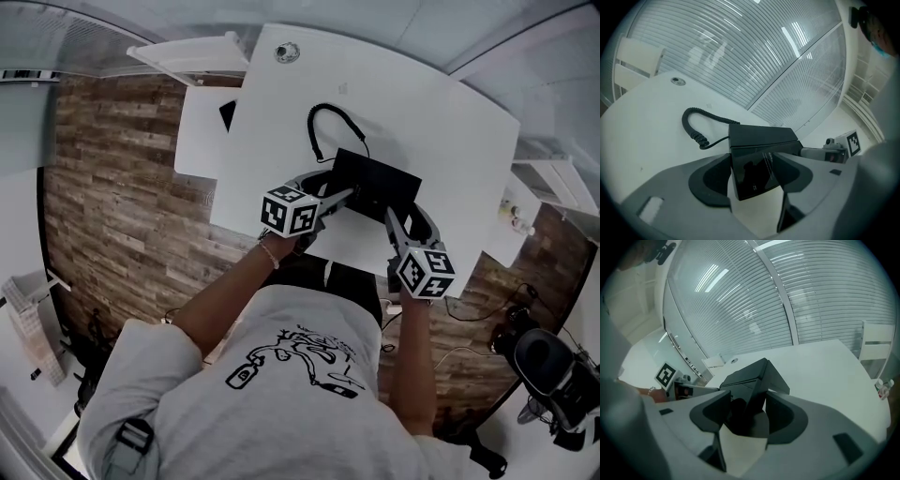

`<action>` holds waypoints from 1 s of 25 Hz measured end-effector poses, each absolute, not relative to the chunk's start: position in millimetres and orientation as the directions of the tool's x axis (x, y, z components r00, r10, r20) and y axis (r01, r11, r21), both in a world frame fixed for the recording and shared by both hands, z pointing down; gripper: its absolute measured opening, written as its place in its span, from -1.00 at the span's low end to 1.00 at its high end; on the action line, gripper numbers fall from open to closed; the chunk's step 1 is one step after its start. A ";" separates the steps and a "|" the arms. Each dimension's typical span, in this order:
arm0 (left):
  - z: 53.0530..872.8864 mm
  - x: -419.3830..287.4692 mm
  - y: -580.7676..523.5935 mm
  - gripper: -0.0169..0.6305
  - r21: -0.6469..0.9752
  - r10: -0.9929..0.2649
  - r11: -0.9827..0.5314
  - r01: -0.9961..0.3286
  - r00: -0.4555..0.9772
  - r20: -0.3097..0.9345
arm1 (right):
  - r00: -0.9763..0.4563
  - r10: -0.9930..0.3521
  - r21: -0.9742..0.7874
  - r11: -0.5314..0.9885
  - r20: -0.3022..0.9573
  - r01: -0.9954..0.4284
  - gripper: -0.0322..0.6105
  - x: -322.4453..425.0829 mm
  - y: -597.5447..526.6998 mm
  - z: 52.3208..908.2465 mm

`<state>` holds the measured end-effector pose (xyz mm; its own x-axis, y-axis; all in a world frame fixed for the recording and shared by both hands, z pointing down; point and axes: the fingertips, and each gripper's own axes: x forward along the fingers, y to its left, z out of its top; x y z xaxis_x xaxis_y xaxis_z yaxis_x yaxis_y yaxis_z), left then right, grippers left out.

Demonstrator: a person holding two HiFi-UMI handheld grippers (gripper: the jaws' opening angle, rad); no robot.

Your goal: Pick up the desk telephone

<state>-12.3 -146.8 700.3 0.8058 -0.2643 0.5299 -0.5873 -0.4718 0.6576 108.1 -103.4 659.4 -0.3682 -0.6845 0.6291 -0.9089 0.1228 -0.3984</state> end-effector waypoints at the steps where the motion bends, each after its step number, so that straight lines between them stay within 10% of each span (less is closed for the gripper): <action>1: 694.5 -13.4 -146.6 -0.11 0.656 -0.268 -0.475 -0.587 0.806 0.527 | -0.370 -0.689 -0.399 0.126 0.623 -0.908 -0.21 107.1 -103.4 653.4; 25: 572.0 -36.3 -155.9 -0.11 0.605 -0.374 -0.494 -0.624 0.781 0.500 | -0.404 -0.741 -0.399 0.199 0.536 -0.895 -0.21 87.1 -110.7 540.9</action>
<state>-36.3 -155.9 572.0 0.7810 -0.3742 0.5000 -0.6241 -0.4944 0.6050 87.1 -110.7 540.9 -0.4037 -0.7414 0.5360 -0.8952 0.1991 -0.3988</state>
